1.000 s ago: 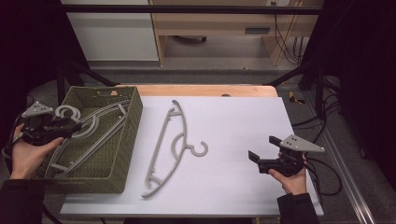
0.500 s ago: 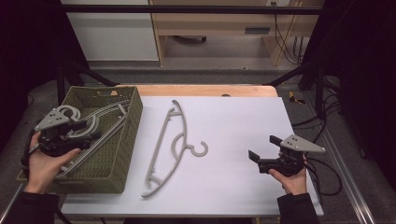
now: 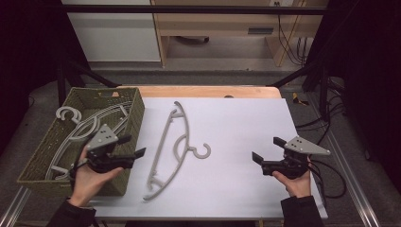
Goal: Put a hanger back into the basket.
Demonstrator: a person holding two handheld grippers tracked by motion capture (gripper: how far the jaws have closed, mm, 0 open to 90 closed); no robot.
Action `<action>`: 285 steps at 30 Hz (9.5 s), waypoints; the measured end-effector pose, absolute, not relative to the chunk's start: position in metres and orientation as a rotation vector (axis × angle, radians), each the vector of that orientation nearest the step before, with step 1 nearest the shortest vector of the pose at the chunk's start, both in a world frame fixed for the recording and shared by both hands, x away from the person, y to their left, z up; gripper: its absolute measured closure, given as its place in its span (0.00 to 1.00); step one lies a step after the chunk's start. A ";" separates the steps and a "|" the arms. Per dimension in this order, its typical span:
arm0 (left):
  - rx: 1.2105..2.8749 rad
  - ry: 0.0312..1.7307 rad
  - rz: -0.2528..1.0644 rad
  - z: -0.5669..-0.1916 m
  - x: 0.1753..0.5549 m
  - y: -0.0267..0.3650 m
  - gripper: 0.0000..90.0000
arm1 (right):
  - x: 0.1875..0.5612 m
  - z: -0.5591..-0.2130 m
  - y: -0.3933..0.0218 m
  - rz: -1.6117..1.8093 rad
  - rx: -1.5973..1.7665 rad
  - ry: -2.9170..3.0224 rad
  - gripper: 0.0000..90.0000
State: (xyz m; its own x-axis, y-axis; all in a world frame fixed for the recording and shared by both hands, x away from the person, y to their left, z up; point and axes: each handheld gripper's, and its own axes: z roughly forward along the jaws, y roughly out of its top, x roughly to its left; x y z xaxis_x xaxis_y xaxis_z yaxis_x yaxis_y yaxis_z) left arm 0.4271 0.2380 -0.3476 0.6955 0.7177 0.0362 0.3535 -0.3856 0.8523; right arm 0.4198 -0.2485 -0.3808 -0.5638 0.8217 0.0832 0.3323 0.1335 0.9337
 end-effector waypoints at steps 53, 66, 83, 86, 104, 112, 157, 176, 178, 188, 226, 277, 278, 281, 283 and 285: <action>2.274 1.015 0.257 -0.465 0.436 0.135 0.87 | 0.421 -0.385 -0.241 1.422 1.105 2.006 0.04; 2.211 0.917 0.285 -0.442 0.432 0.128 0.77 | 0.421 -0.385 -0.238 1.428 1.091 2.016 0.05; 2.244 1.127 0.318 -0.462 0.463 0.160 0.79 | 0.421 -0.391 -0.196 1.397 1.105 2.088 0.10; 2.246 1.151 0.317 -0.463 0.462 0.158 0.80 | 0.422 -0.396 -0.177 1.361 1.113 2.122 0.11; 2.247 1.156 0.374 -0.465 0.446 0.152 0.85 | 0.441 -0.455 -0.086 1.185 1.257 2.319 0.18; 2.229 1.137 0.335 -0.462 0.446 0.158 0.84 | 0.448 -0.472 -0.059 1.125 1.311 2.348 0.24; 2.075 0.946 0.334 -0.433 0.436 0.188 0.42 | 0.444 -0.471 -0.060 0.888 1.366 2.341 0.62; 2.087 0.943 0.316 -0.434 0.436 0.187 0.39 | 0.451 -0.461 -0.111 0.830 1.380 2.445 0.88; 2.092 0.935 0.319 -0.434 0.436 0.187 0.39 | 0.453 -0.459 -0.118 0.805 1.363 2.467 0.90; 2.108 0.923 0.303 -0.435 0.436 0.186 0.38 | 0.458 -0.462 -0.143 0.856 1.283 2.498 0.84; 2.482 0.636 0.283 -0.420 0.502 0.138 0.38 | 0.439 -0.437 -0.162 1.083 0.991 2.517 0.56; 2.655 0.746 0.206 -0.446 0.477 0.137 0.88 | 0.428 -0.424 -0.177 1.128 1.010 2.457 0.45; 2.624 0.756 0.199 -0.444 0.479 0.138 0.85 | 0.428 -0.424 -0.177 1.129 1.013 2.456 0.45; 2.517 0.773 0.180 -0.435 0.485 0.138 0.71 | 0.428 -0.423 -0.178 1.138 1.015 2.444 0.41; 2.468 0.777 0.181 -0.430 0.488 0.133 0.64 | 0.428 -0.422 -0.179 1.147 1.025 2.437 0.39; 2.437 0.766 0.179 -0.427 0.492 0.127 0.59 | 0.428 -0.421 -0.180 1.154 1.032 2.422 0.34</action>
